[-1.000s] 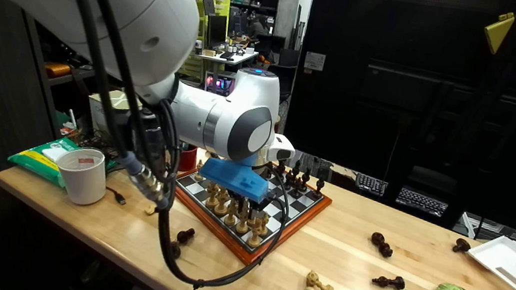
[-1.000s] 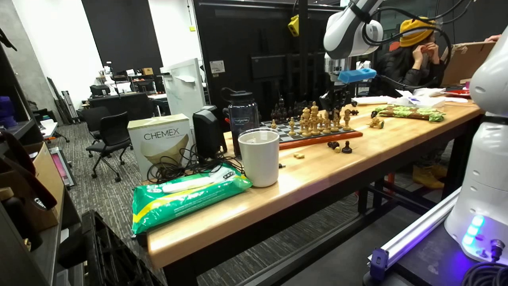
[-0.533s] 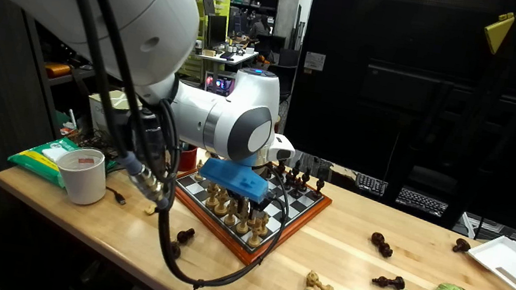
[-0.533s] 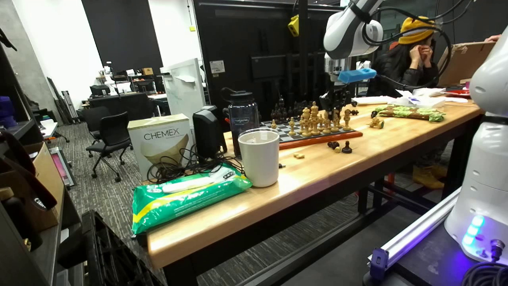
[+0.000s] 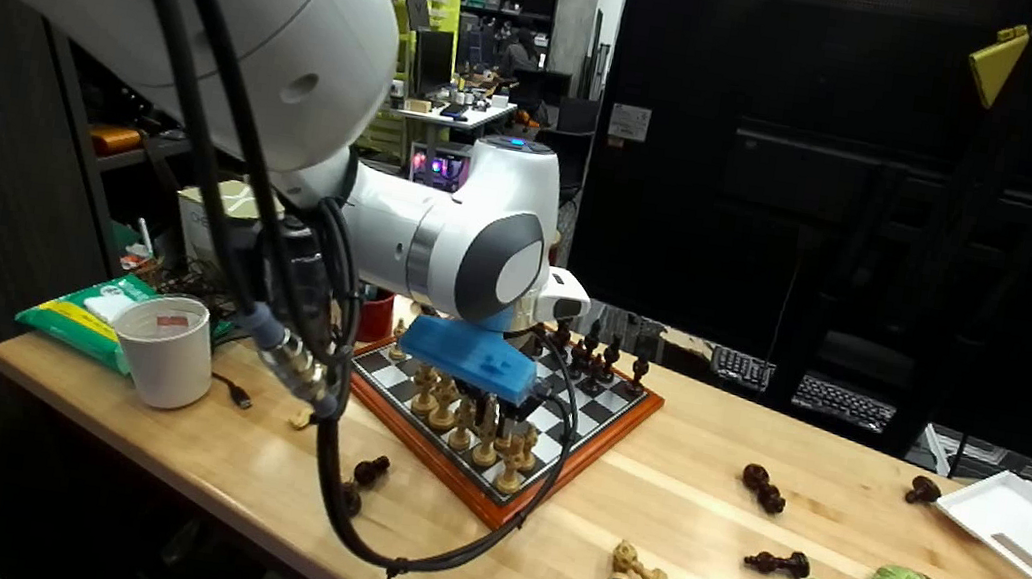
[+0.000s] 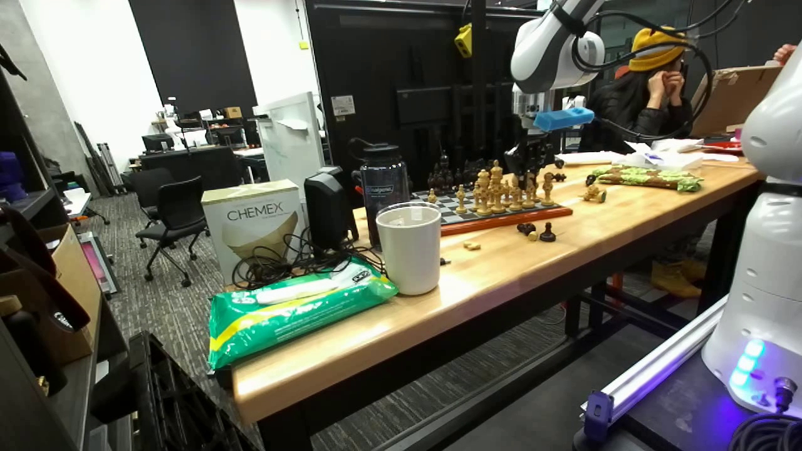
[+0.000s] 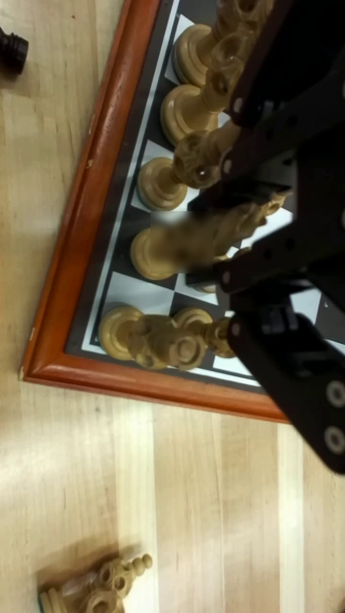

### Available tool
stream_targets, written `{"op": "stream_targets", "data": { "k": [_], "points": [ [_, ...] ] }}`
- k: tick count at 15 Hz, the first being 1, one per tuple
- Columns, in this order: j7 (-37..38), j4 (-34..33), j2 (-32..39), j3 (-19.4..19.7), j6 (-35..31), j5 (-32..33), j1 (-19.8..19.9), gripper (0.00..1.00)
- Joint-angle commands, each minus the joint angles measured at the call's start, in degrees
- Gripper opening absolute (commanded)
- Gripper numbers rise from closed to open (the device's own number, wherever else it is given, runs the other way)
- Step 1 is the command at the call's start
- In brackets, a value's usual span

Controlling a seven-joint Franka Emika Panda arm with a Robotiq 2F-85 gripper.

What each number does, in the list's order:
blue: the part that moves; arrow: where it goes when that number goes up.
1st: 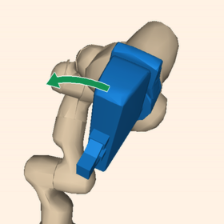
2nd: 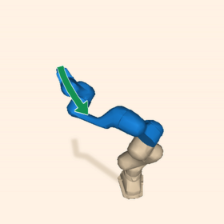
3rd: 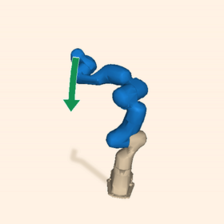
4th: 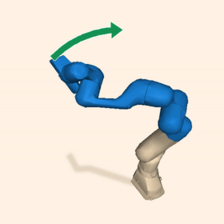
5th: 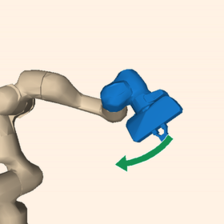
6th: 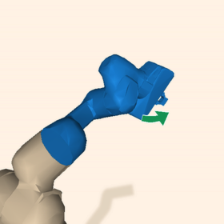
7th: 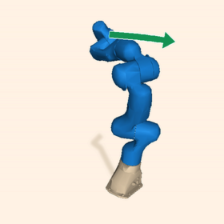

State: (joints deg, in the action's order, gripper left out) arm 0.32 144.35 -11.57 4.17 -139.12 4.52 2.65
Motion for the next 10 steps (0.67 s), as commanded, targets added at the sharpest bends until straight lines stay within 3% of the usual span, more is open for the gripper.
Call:
{"op": "stream_targets", "data": {
  "k": [1,8,10],
  "points": [
    [-0.6,-0.2,-0.6,-0.4,0.8,-0.4,0.3,0.29],
    [-0.3,-0.5,-1.0,-0.5,1.1,-0.1,0.3,0.37],
    [-0.2,-0.6,-1.1,-0.6,1.1,0.0,0.3,0.35]
  ]
}}
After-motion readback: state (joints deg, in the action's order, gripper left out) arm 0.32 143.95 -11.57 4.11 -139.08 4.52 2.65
